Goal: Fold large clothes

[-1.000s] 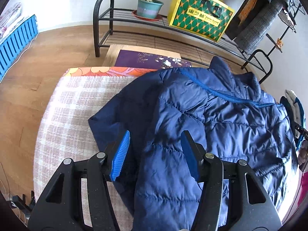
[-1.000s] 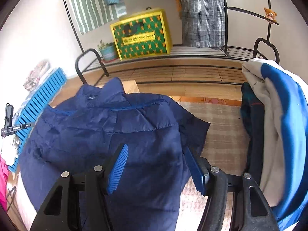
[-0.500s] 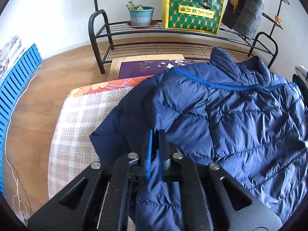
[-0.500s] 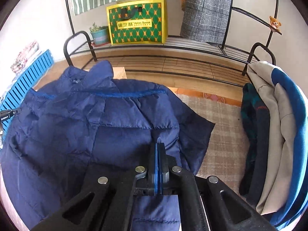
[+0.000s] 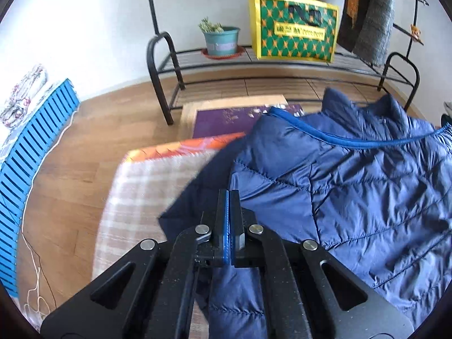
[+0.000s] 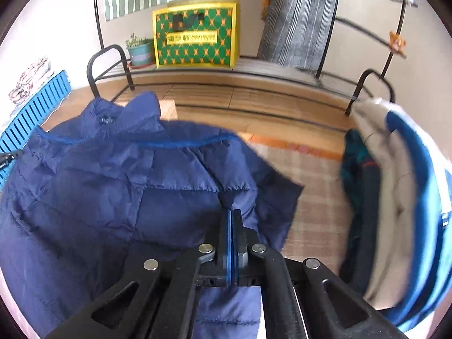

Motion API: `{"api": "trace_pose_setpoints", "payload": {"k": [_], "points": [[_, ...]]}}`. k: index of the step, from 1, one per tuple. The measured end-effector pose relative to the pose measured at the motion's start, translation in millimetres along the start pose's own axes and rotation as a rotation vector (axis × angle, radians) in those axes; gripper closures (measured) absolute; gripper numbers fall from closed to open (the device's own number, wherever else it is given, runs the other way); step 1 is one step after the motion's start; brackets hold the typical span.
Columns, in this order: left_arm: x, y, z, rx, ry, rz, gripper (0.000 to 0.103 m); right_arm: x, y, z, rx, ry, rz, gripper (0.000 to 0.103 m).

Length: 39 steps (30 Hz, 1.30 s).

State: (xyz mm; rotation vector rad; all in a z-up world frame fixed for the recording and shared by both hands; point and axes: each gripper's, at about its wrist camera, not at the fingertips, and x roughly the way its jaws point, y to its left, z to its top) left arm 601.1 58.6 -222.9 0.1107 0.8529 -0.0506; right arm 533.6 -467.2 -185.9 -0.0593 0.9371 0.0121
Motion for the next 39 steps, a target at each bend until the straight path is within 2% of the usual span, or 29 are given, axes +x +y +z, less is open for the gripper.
{"api": "trace_pose_setpoints", "payload": {"k": [4,7,9,11,12,13,15,16,17,19,20,21,25,27,29,31,32,33,36,39], "points": [[-4.1,2.9,24.8,-0.013,-0.03,0.031,0.103,-21.5,-7.4,19.4,0.003,-0.088,-0.045,0.103],[5.9,0.2,41.0,-0.036,-0.049,0.069,0.103,-14.5,-18.8,37.5,0.049,-0.111,-0.131,0.103],[19.4,-1.7,44.4,-0.064,-0.04,0.064,0.103,-3.2,-31.8,44.4,0.13,-0.103,-0.098,0.103],[39.4,-11.8,43.5,-0.038,-0.012,0.097,0.103,10.2,-36.0,44.9,0.173,-0.073,0.031,0.103],[44.6,-16.1,42.3,-0.024,-0.002,0.111,0.103,16.6,-36.0,42.5,0.185,-0.047,0.073,0.103],[52.5,-20.7,39.2,-0.009,0.008,0.119,0.103,22.2,-34.0,40.0,0.187,-0.028,0.077,0.1],[61.5,-24.3,35.8,-0.004,0.019,0.129,0.103,36.2,-28.5,35.8,0.158,0.018,0.071,0.05],[65.1,-25.1,34.4,-0.004,0.025,0.136,0.103,42.1,-26.7,34.1,0.147,0.034,0.059,0.045],[68.2,-24.7,35.1,-0.013,0.027,0.14,0.103,47.4,-24.9,32.4,0.139,0.046,0.049,0.047],[69.9,-25.7,36.6,-0.02,0.021,0.136,0.103,57.4,-19.2,29.5,0.129,0.07,0.06,0.062],[70.1,-28.1,38.8,-0.009,0.018,0.141,0.103,61.9,-13.3,28.7,0.114,0.078,0.052,0.087],[70.9,-29.6,40.2,0.001,0.016,0.146,0.103,64.8,-9.4,26.8,0.089,0.082,0.02,0.1],[73.0,-31.8,43.2,0.013,0.003,0.185,0.103,61.3,4.6,29.3,-0.009,0.031,-0.147,0.103],[80.9,-31.4,42.4,0.009,0.017,0.252,0.103,67.3,-6.7,33.2,0.05,0.042,-0.159,0.103],[87.7,-28.8,40.1,0.004,0.067,0.266,0.101,75.4,-4.9,33.3,0.05,0.08,-0.156,0.102],[79.9,-25.5,39.9,0.002,0.075,0.292,0.099,67.3,1.3,33.2,0.021,0.075,-0.156,0.095],[68.0,-25.2,41.0,0.006,0.056,0.291,0.099,58.8,1.4,32.3,0.027,0.064,-0.13,0.082],[53.2,-27.0,42.6,0.011,0.028,0.282,0.099,50.1,-1.7,30.9,0.042,0.048,-0.12,0.075],[0.2,-50.5,45.2,0.033,-0.033,0.156,0.099,15.3,-8.3,20.1,0.108,0.011,-0.059,0.073],[-45.9,-99.7,37.2,0.079,-0.081,-0.027,0.095,-27.5,-5.3,-5.3,0.152,-0.034,0.049,0.073]]}}
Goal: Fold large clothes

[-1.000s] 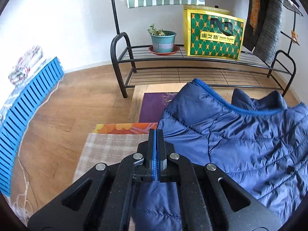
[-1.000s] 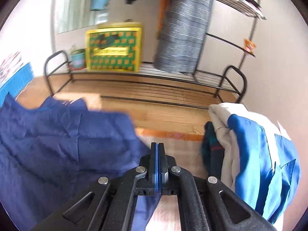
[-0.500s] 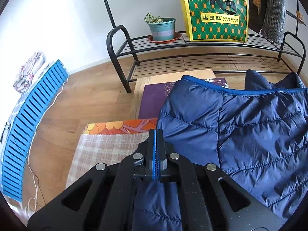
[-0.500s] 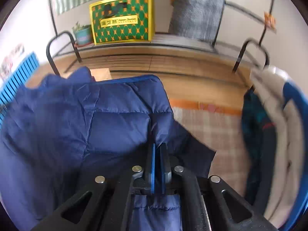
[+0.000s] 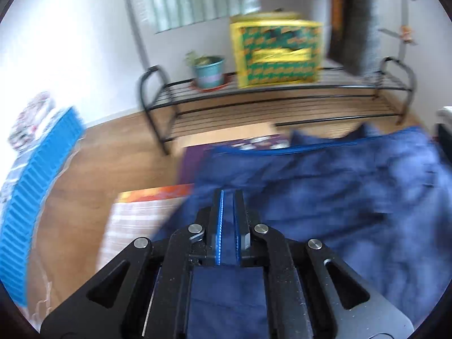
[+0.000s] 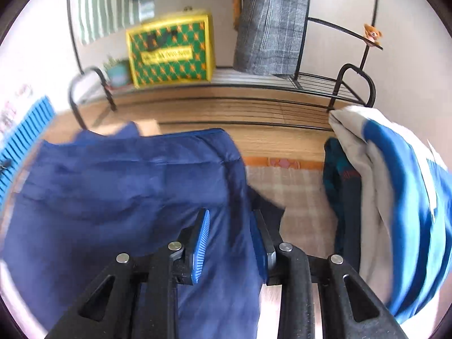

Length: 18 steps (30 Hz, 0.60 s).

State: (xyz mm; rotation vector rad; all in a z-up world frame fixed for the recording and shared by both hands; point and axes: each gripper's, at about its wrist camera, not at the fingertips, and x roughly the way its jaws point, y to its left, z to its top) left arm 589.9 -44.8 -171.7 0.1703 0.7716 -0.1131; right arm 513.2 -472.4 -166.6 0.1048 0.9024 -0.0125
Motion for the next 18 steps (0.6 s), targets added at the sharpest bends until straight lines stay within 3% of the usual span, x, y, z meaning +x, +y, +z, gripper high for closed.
{"api": "trace_pose_setpoints", "payload": {"k": [4,6,10,14,16,17,18], "points": [[-3.8,-77.1,-7.4,0.041,0.059,-0.221,0.092,-31.6,25.4,-41.4,-0.052,0.004,0.092,0.073],[7.0,-112.8,-14.0,0.091,0.07,-0.226,0.092,-34.3,41.0,-61.5,-0.096,0.028,0.074,0.072],[51.9,-156.8,-37.2,0.157,0.183,-0.216,0.092,-14.4,58.9,-97.7,-0.163,0.121,0.053,0.072],[56.1,-160.8,-46.2,0.175,0.137,-0.19,0.092,-7.4,60.0,-110.9,-0.165,0.13,0.04,0.072],[44.5,-147.9,-40.6,0.119,0.136,-0.176,0.092,-17.5,50.8,-111.6,-0.095,0.107,0.069,0.072],[32.0,-139.1,-39.7,0.085,0.112,-0.175,0.092,-25.3,42.2,-112.8,-0.035,0.09,0.09,0.066],[19.8,-134.1,-41.9,0.061,0.092,-0.183,0.092,-33.4,34.9,-118.3,0.022,0.07,0.102,0.053]]}}
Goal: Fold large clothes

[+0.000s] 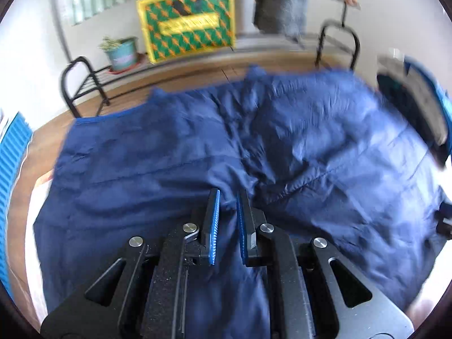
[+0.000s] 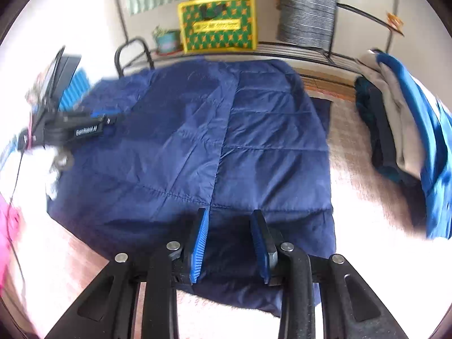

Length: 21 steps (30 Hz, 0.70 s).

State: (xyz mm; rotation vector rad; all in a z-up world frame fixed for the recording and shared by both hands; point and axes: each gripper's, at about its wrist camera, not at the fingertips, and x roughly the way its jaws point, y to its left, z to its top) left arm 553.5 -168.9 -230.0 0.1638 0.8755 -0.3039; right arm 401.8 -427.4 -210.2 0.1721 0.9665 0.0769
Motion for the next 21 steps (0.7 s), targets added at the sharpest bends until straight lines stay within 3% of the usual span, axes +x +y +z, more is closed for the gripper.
{"api": "trace_pose_setpoints", "payload": {"k": [2,3,6,11,14,16,17,19,20,21], "points": [[-30.1,2.3,-14.4,-0.026,-0.045,-0.032,0.092,-17.1,-16.9,-13.2,0.12,-0.049,0.01,0.035],[-40.5,2.7,-22.2,-0.029,-0.053,-0.047,0.092,-22.1,-22.9,-20.5,0.162,-0.057,0.001,0.032],[-57.0,-6.1,-46.2,-0.053,-0.032,-0.118,0.092,-26.5,-41.4,-36.8,0.284,-0.039,-0.002,0.028],[-58.0,-30.2,-74.7,-0.048,-0.015,-0.163,0.092,-5.7,-64.8,-57.1,0.518,0.019,0.12,0.025],[-40.2,-44.8,-88.2,-0.011,0.01,-0.108,0.092,-2.6,-66.4,-52.9,0.588,-0.039,0.132,0.02],[-40.4,-51.0,-90.8,0.038,-0.018,-0.069,0.092,2.7,-68.3,-45.9,0.604,-0.045,0.118,0.02],[-42.7,-52.3,-88.6,0.042,-0.004,-0.056,0.092,5.5,-67.1,-42.2,0.611,-0.045,0.101,0.026],[-61.3,-46.4,-84.1,-0.011,0.024,-0.049,0.092,10.6,-64.1,-36.1,0.598,-0.034,0.101,0.051],[-77.8,-41.5,-83.0,-0.046,0.023,-0.067,0.092,13.5,-64.0,-32.2,0.582,-0.025,0.101,0.07],[-94.0,-37.7,-82.3,-0.069,0.02,-0.078,0.092,13.0,-60.7,-28.3,0.557,-0.02,0.068,0.075]]}}
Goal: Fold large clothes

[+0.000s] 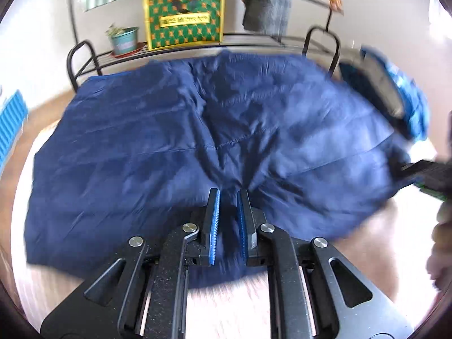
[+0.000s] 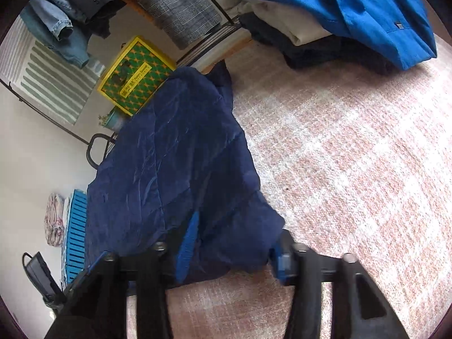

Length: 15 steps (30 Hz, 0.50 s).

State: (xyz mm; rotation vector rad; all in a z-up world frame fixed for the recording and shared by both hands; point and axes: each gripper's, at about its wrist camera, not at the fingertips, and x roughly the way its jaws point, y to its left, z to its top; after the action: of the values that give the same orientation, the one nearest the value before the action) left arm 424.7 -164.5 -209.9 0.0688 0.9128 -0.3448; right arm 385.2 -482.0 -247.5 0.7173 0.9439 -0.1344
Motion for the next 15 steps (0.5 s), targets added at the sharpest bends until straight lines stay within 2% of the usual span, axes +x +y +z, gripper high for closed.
{"api": "trace_pose_setpoints", "payload": {"k": [3,6,9,12,15], "points": [[-70.2,3.4,-2.9,-0.079,-0.038,-0.042,0.092,-13.2,16.9,-2.5,-0.105,-0.034,-0.07,0.087],[-141.7,10.3,-18.1,-0.17,-0.064,-0.09,0.092,-30.1,40.5,-2.3,-0.205,-0.073,-0.111,0.091],[-191.3,10.9,-49.3,-0.253,-0.072,-0.135,0.091,-45.3,65.5,-0.5,-0.282,-0.112,-0.138,0.094],[-214.5,18.9,-81.5,-0.375,-0.107,-0.186,0.088,-59.0,88.5,-0.3,-0.35,-0.151,-0.155,0.095],[-212.5,33.7,-113.2,-0.53,-0.112,-0.205,0.088,-69.1,113.1,-1.6,-0.412,-0.18,-0.173,0.095]]}}
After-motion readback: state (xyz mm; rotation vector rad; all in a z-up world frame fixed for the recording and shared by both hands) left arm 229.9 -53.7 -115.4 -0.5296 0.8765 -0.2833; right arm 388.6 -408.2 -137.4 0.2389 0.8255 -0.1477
